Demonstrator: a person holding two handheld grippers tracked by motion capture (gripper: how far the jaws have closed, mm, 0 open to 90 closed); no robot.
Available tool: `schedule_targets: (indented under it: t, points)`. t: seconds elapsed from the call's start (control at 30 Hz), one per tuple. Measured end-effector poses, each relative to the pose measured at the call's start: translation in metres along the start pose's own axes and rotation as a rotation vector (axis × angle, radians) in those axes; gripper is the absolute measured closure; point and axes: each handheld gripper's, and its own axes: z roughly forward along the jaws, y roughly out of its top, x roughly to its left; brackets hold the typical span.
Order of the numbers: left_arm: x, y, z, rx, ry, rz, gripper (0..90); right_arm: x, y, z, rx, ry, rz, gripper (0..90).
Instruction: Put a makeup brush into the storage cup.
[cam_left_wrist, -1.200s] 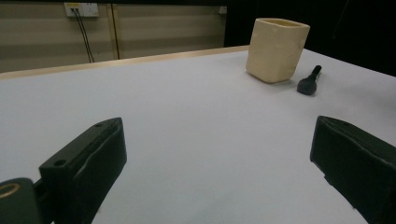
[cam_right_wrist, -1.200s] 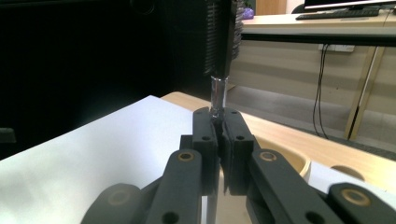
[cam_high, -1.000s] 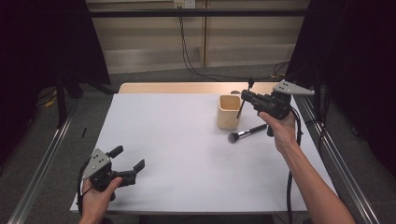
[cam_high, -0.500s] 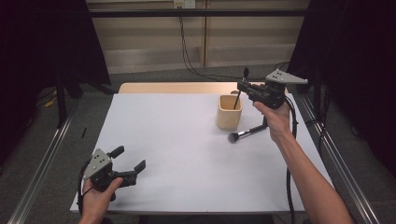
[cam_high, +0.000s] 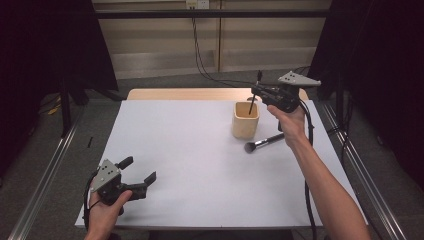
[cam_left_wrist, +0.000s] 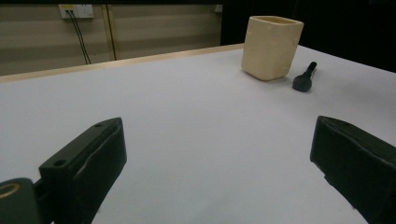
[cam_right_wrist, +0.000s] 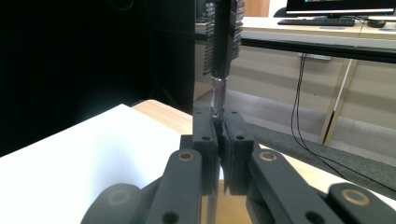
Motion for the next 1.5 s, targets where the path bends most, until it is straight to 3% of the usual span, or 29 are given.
schedule_targets:
  t: [0.97, 1.5]
  points:
    - [0.006, -0.001, 0.002, 0.01, 0.01, 0.002, 3.6, -0.006, -0.023, 0.018, 0.062, -0.011, 0.003, 86.2]
    - [0.007, -0.001, 0.002, 0.01, 0.008, 0.005, 3.6, -0.011, -0.043, 0.022, 0.078, -0.013, 0.037, 86.1]
